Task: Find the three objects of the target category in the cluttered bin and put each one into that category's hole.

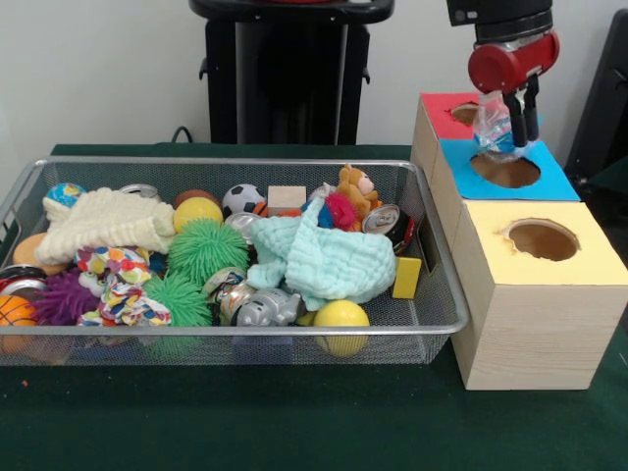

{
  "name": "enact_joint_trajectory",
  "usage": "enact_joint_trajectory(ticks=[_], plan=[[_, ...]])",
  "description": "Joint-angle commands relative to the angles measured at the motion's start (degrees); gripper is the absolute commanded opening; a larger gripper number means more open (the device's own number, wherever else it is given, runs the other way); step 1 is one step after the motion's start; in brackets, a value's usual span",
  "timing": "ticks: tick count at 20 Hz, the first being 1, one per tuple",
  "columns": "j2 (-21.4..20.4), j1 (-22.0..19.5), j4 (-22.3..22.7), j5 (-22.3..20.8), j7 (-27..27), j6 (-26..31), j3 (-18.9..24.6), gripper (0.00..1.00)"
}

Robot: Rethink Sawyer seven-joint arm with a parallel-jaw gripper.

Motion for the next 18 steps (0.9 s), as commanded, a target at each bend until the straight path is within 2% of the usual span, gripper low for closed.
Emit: enact_joint_trajectory(ticks=[1, 10, 18], plan=[[4.0, -0.5, -1.2, -0.1, 14.7, -1.9, -2.7, 0.0], [2.1, 3.7, -5.4, 3.0, 13.6, 4.9, -6.0, 0.0], [2.2, 5.2, -7.7, 4.2, 13.5, 6.8, -6.5, 0.0]])
